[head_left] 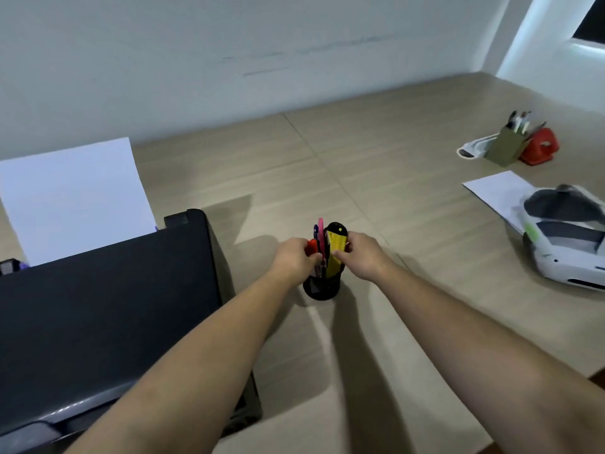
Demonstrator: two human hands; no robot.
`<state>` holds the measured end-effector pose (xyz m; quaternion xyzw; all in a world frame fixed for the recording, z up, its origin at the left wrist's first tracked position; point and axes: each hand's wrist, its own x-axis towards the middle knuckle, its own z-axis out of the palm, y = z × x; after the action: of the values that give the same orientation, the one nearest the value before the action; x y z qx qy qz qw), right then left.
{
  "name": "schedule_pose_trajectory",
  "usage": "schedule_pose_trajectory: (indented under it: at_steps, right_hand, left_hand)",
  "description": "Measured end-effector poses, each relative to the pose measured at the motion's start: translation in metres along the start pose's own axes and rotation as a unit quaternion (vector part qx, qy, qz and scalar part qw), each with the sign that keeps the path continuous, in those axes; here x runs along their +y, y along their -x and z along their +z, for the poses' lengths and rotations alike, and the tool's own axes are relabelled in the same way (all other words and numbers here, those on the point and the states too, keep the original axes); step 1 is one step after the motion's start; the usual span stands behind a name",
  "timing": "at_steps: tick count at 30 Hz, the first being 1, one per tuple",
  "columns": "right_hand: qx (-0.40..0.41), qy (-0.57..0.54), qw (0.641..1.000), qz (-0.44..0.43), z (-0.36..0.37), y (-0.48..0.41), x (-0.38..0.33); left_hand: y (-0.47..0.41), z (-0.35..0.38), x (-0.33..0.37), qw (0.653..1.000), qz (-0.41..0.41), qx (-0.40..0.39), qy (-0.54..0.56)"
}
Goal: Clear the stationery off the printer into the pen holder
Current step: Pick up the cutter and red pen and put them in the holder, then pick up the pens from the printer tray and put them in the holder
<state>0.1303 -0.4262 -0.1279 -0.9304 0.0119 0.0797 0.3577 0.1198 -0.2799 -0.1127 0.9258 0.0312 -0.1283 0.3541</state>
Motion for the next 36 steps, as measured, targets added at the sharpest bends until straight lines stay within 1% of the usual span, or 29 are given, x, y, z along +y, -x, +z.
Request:
schedule_pose_trajectory:
  at_steps: [2, 6, 8, 12, 16, 20, 22, 26, 28, 31, 36]
  right_hand:
    - [-0.004, 0.019, 1.000, -0.007, 0.005, -0.002, 0.005]
    - [-0.006, 0.090, 0.996, -0.019, 0.011, -0.008, 0.016]
    - [-0.011, 0.105, 0.994, -0.015, 0.014, -0.007, 0.021]
    - [0.013, 0.069, 0.997, -0.009, 0.020, -0.002, 0.023]
    - [0.053, 0.005, 0.999, -0.007, 0.012, 0.005, 0.014]
    - [0.038, 0.003, 0.999, 0.024, 0.005, 0.008, 0.018]
    - [0.058, 0.001, 0.998, 0.025, 0.001, 0.017, 0.011]
    - [0.138, -0.012, 0.990, -0.015, -0.009, 0.031, -0.024]
    - [0.155, -0.035, 0.986, -0.049, -0.006, 0.046, -0.054]
    - [0.145, -0.076, 0.982, -0.097, 0.012, 0.073, -0.099]
    - [0.108, -0.121, 0.967, -0.198, 0.076, 0.154, -0.164]
  left_hand:
    - [-0.002, 0.005, -0.001, 1.000, -0.011, -0.013, 0.007]
    - [-0.006, 0.010, 0.001, 1.000, -0.017, -0.011, -0.005]
    - [-0.005, 0.010, 0.003, 0.999, -0.026, -0.010, -0.016]
    - [-0.003, 0.012, 0.001, 0.999, -0.036, -0.002, -0.034]
    - [0.003, 0.003, -0.001, 0.997, -0.032, 0.064, 0.009]
    - [0.004, -0.009, -0.001, 0.997, -0.023, 0.075, 0.002]
    - [0.016, -0.025, 0.000, 0.996, -0.005, 0.090, -0.003]
    - [0.048, -0.065, 0.003, 0.991, 0.048, 0.127, -0.010]
    - [0.076, -0.091, -0.005, 0.984, 0.072, 0.159, -0.023]
    - [0.121, -0.126, -0.030, 0.974, 0.082, 0.209, -0.040]
    - [0.209, -0.165, -0.109, 0.964, 0.041, 0.257, -0.049]
